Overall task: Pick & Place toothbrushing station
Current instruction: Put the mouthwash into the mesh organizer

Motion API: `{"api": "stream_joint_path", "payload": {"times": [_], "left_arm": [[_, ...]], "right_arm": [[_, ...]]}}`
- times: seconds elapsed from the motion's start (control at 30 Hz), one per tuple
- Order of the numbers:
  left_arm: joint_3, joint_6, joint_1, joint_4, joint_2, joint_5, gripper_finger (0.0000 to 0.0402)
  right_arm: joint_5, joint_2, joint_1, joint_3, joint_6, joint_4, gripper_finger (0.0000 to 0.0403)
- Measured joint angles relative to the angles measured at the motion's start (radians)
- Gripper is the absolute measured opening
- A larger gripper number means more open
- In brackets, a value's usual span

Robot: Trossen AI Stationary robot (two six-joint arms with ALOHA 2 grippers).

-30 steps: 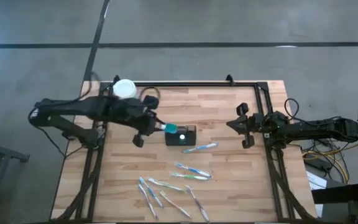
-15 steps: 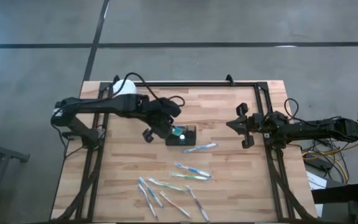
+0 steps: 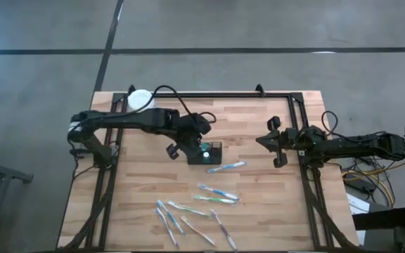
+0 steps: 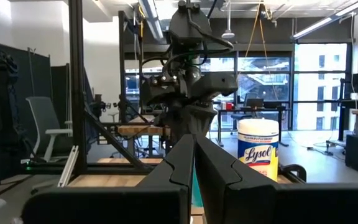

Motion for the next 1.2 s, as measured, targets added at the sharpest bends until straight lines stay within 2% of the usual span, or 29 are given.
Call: {"api": "stream_joint_path", "payload": {"times": [0.23,0.73,1.2], "left_arm": [[-0.01,0.009,0.0,0.0,0.027,-0.016,0.0097],[-0.007,0.011,-0.007,0.014,0.001,-0.033,0.0097],[0.008,0.01,-0.036,-0.001,-0.004,0.002,0.0097]], "right_arm": [[0.0,0.0,0.0,0.0,0.001,0.0,0.0013],[0.0,0.0,0.0,0.0,0.003,-0.002,0.0013],[0.0,0.001,0.0,0.0,0.008,-0.006,0.0013]]}}
